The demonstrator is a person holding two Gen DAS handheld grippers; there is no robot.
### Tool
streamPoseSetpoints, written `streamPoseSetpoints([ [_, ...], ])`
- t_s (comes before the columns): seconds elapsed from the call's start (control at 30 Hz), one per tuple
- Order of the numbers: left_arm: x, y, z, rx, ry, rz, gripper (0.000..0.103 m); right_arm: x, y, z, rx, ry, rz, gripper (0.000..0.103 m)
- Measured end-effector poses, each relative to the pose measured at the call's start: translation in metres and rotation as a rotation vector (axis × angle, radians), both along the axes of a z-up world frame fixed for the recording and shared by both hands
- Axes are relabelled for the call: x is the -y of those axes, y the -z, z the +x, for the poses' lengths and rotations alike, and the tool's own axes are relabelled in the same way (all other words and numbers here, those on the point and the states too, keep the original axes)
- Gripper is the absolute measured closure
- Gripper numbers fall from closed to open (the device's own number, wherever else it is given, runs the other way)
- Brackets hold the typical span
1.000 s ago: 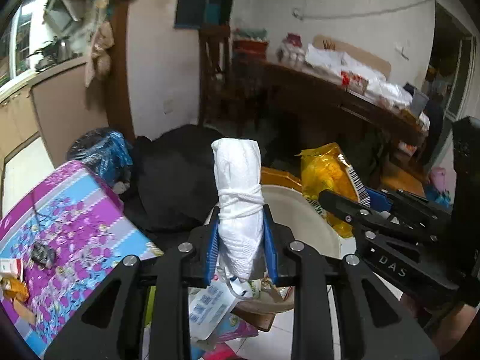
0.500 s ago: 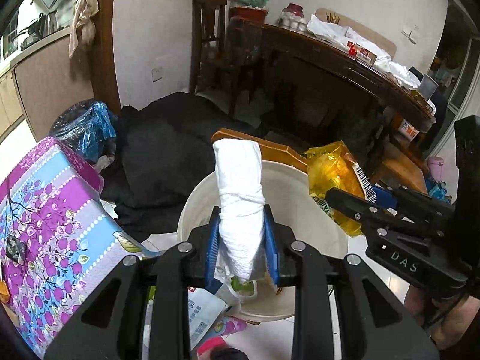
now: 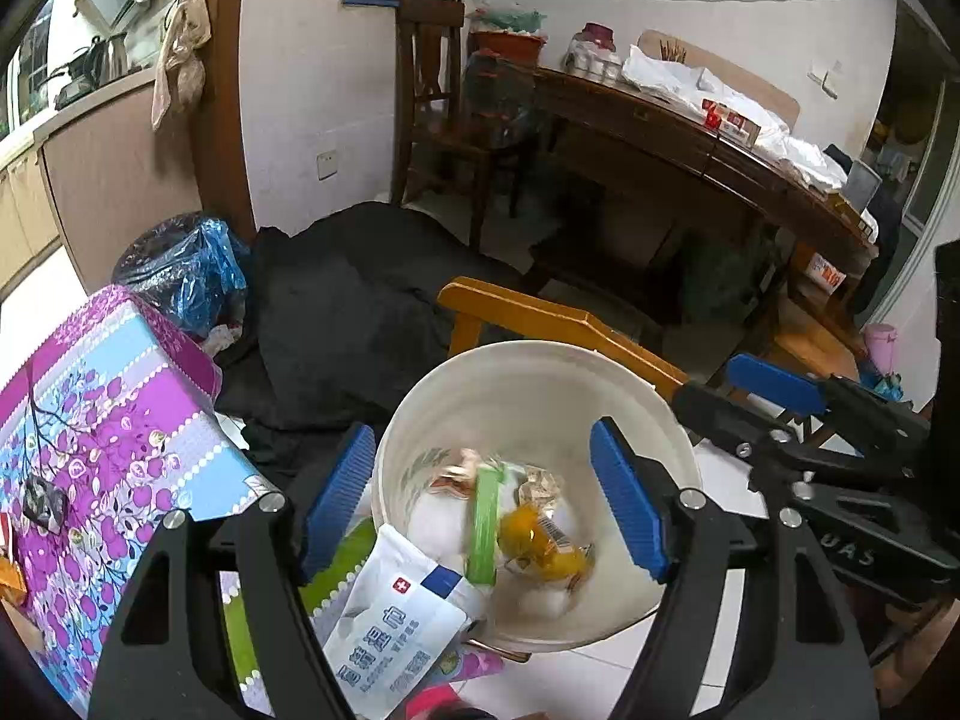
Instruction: Collect trash
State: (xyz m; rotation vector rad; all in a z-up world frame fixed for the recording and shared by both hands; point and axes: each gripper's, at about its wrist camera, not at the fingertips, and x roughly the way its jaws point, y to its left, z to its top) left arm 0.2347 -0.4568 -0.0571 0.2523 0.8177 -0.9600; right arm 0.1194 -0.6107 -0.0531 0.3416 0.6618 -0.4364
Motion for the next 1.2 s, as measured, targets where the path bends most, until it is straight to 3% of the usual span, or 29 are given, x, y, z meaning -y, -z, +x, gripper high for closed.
streamPoseSetpoints([
  [0.13, -0.008, -0.002, 0.002, 0.007, -0.015, -0.001, 0.03, -0.012, -0.013, -0.006, 0.034, -0.003, -0.033, 0.031],
  [0.33, -0.029, -0.01, 0.006, 0.022, -0.05, -0.02, 0.029, -0.027, -0.019, -0.02, 0.05, 0.016, -0.1, 0.029],
  [0.4, -0.051, -0.014, 0.011, 0.044, -0.074, -0.029, 0.029, -0.045, -0.013, -0.026, 0.074, -0.051, -0.133, 0.029],
  [0.53, -0.107, -0.014, 0.029, 0.072, -0.178, -0.041, 0.027, -0.118, 0.025, -0.019, -0.005, -0.35, -0.371, 0.029],
  [0.63, -0.154, -0.006, 0.047, 0.03, -0.268, -0.07, 0.026, -0.178, 0.08, -0.006, -0.143, -0.558, -0.732, 0.029],
  [0.7, -0.182, 0.001, 0.056, -0.003, -0.319, -0.086, 0.027, -0.197, 0.108, 0.006, -0.223, -0.624, -0.907, 0.029],
  [0.8, -0.199, 0.008, 0.058, -0.03, -0.344, -0.087, 0.026, -0.217, 0.129, 0.021, -0.258, -0.7, -1.066, 0.03],
  [0.9, -0.209, 0.015, 0.056, -0.043, -0.341, -0.083, 0.027, -0.221, 0.132, 0.037, -0.26, -0.713, -1.073, 0.031],
  [1.0, -0.213, 0.02, 0.053, -0.06, -0.328, -0.09, 0.027, -0.219, 0.131, 0.05, -0.279, -0.698, -1.022, 0.056],
  [1.17, -0.211, 0.028, 0.052, -0.083, -0.322, -0.096, 0.027, -0.211, 0.115, 0.053, -0.201, -0.644, -0.92, 0.075],
  [1.2, -0.209, 0.029, 0.051, -0.085, -0.319, -0.095, 0.027, -0.205, 0.112, 0.053, -0.177, -0.625, -0.882, 0.086],
])
